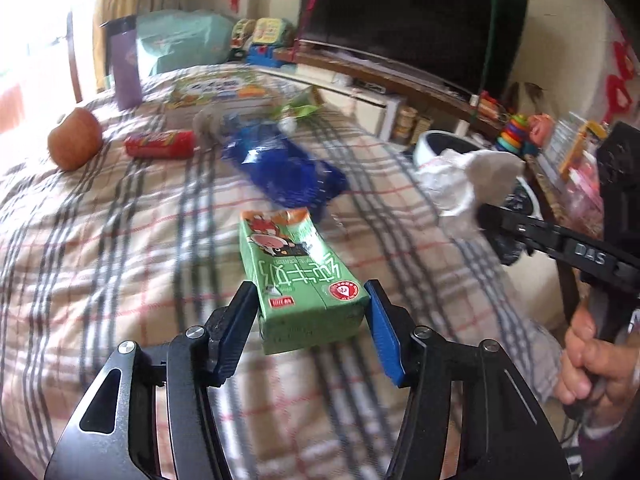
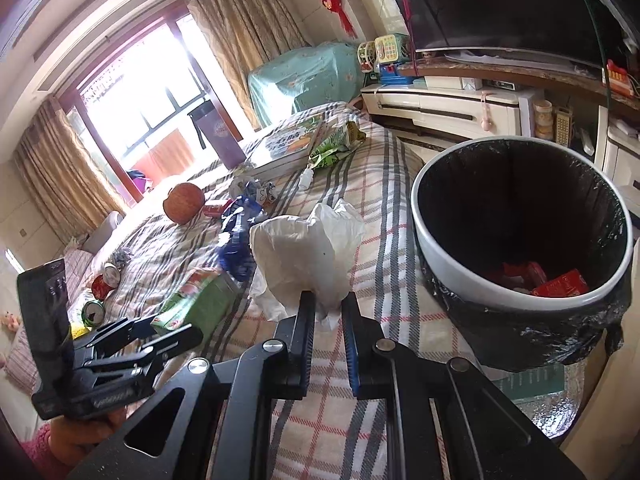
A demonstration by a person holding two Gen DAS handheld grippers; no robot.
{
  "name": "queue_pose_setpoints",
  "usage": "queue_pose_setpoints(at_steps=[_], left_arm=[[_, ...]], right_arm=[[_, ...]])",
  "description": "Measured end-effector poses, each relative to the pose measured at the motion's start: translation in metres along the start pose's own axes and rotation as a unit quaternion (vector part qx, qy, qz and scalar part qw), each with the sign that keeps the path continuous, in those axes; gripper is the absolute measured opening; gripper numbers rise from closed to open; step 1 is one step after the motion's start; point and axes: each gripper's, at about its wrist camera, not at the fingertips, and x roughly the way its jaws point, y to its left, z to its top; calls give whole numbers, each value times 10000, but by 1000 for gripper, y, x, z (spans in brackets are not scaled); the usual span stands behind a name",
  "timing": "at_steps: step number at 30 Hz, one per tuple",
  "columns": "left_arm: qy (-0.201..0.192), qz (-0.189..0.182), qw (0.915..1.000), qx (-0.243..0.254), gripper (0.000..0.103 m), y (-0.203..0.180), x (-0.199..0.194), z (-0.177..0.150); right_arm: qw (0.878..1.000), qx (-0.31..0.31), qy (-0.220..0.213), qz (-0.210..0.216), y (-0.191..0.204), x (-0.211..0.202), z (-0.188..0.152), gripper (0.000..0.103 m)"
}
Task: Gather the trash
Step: 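Carry the green carton in the left tool while the right tool carries the plastic bag to the bin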
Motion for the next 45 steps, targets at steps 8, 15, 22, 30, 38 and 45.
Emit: queue_pose_setpoints(at_steps=[8,15,22,30,38,45], left_arm=[[83,-216,9990,369,53,-33,5,0],[521,-54,9984,206,54,-27,25,-5],[483,-33,9983,318,53,-35,37,-2],[220,-352,9977,533,52,-59,26,11],[82,-612,9956,704,52,-83,26,29],[-10,-743,9933,882,52,-104,32,45]], right_arm=[[9998,76,-96,-147,-11,-17,-3,14],[9997,175,-46,-179,-21,-20,-6,14],[9996,201,-72,-197,-24,-22,-6,14],[9989,250,-238,-329,-32,-36,0,14],[9973,332,-373,-542,-49,-49,7,14],[9952,410,-426,-777,-69,-58,13,14]])
